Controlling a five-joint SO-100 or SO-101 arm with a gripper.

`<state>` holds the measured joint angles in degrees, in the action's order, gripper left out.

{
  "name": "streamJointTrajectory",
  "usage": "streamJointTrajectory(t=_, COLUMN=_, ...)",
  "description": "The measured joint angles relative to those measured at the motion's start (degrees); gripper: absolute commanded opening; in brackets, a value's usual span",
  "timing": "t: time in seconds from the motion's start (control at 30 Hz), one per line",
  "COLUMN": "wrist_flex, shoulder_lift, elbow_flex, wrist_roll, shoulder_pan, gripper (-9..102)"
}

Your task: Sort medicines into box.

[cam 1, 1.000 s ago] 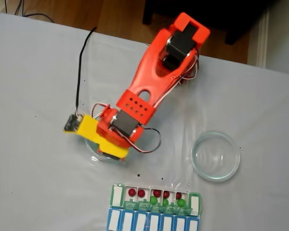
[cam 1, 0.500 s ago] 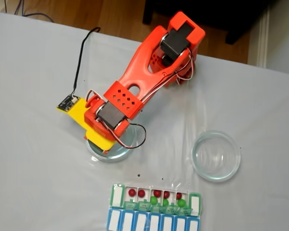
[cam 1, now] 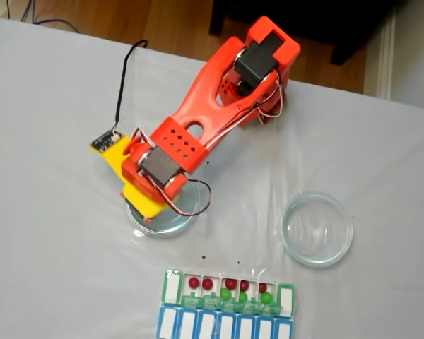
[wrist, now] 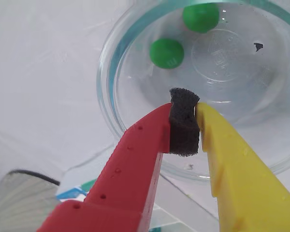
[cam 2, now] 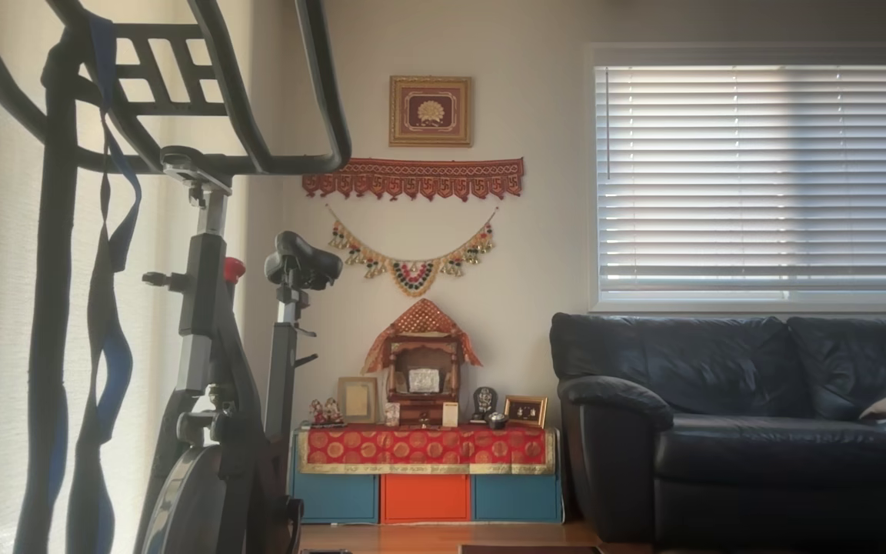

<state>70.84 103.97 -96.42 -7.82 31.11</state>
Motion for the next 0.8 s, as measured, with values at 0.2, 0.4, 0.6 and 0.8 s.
streamJointTrajectory(t=0.2, wrist_flex=-5.8, shoulder_lift=1.0, elbow_flex=-5.6, wrist_roll=-4.4, shoulder_pan=-0.1, gripper=1)
streamJointTrajectory(t=0.4, wrist_flex=-6.9, shoulder_lift=1.0, elbow_flex=-5.7, wrist_roll=-11.4, shoulder_pan=2.6, gripper=1)
streamJointTrajectory(t=0.6, wrist_flex=-2.6, shoulder_lift=-2.6, elbow_flex=-2.4, wrist_roll=-14.4, shoulder_pan=4.5, gripper=1)
streamJointTrajectory(t=0.8, wrist_flex=-2.3, shoulder_lift=-3.8, elbow_flex=-2.1, wrist_roll=-17.1, shoulder_pan=3.6, gripper=1)
